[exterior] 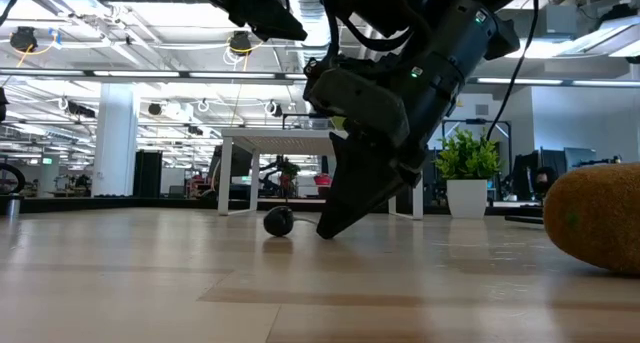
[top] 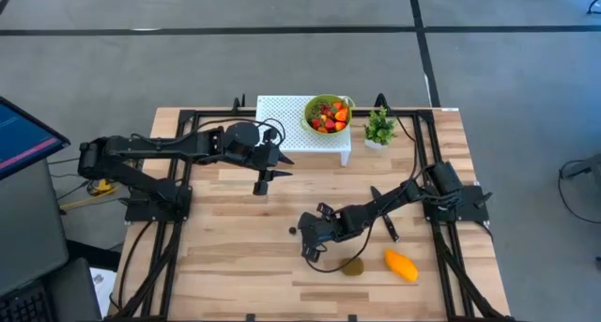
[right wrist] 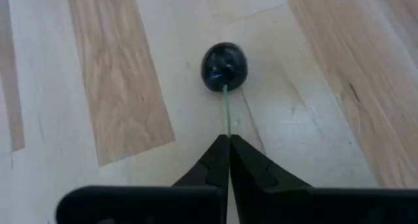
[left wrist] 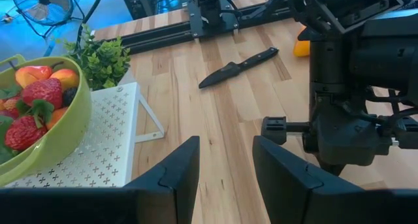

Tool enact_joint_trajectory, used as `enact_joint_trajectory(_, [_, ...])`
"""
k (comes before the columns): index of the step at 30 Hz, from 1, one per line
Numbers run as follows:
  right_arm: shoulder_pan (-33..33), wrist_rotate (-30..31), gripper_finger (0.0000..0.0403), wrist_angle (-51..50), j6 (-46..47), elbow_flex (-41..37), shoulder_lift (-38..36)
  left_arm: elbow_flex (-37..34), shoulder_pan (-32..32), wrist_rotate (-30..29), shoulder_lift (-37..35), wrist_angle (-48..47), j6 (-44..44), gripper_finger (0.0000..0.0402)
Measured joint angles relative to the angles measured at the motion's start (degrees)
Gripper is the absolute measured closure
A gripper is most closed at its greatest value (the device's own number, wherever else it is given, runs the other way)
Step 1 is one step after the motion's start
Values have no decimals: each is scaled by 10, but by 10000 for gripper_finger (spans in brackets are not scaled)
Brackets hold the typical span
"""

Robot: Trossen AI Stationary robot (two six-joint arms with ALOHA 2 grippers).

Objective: Pick & Place Fruit
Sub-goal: Put the black cherry into the green strainer bowl

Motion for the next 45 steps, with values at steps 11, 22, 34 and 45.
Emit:
enact_joint_trajectory(11, [3, -1, 403, -5, -28, -2, -54, 0, 0, 0, 0, 0, 0, 266])
enact_joint_trajectory(22, [3, 103, 403, -125, -60, -1, -163, 0, 0, 0, 0, 0, 0, 266])
enact_joint_trajectory(34, [-51, 163, 403, -209, -151, -1, -305, 0, 0, 0, 0, 0, 0, 266])
enact_joint_trajectory(45, [-193, 162, 403, -210, -260, -1, -388, 0, 0, 0, 0, 5, 0, 266])
